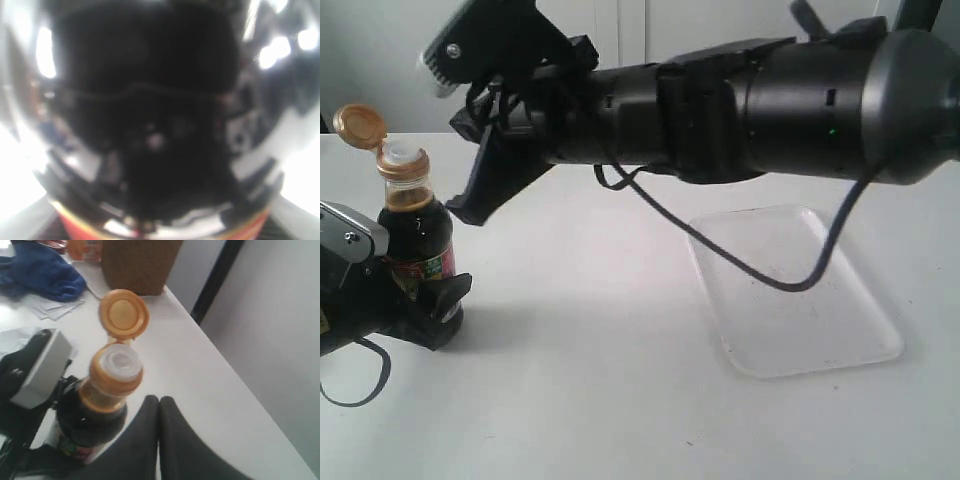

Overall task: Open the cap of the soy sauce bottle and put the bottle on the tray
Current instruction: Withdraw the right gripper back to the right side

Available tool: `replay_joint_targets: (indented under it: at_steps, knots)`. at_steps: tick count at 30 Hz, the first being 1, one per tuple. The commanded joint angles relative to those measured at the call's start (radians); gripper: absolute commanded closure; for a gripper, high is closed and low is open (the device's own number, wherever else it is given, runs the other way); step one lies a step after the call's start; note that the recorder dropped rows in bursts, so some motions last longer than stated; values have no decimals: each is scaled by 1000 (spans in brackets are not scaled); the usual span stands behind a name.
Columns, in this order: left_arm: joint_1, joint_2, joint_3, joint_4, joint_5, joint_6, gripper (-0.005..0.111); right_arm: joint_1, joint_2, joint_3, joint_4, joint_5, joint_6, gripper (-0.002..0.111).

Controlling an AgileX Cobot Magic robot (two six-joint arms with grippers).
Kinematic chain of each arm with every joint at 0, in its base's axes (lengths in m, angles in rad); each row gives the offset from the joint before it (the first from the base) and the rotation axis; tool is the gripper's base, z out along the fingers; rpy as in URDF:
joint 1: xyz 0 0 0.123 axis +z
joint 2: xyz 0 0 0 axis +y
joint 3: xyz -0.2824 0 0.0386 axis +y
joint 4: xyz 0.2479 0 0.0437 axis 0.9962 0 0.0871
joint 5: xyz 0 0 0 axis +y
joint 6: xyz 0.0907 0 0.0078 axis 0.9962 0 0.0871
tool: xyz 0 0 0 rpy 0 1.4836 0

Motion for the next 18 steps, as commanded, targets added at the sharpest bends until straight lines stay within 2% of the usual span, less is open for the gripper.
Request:
replay_joint_targets:
  at_steps: [1,4,5,11,15,18]
  knots:
    - [4,-18,2,-3,-67,-3,107,-73,-33,24,-394,296,261,108]
    - [4,-18,2,-3,-67,-3,107,-106,-33,24,-638,383,497,108]
    - [4,-18,2,-3,-67,-3,107,-120,-33,24,-772,420,626,108]
    - [4,-18,2,-1,-67,-3,107,-160,-33,17,-1299,504,1174,108]
    - [4,-18,2,1,-67,-3,107,-213,-34,7,-1501,542,1450,108]
    - [4,-18,2,1,-67,-3,107,-266,-46,5,-1552,558,1578,108]
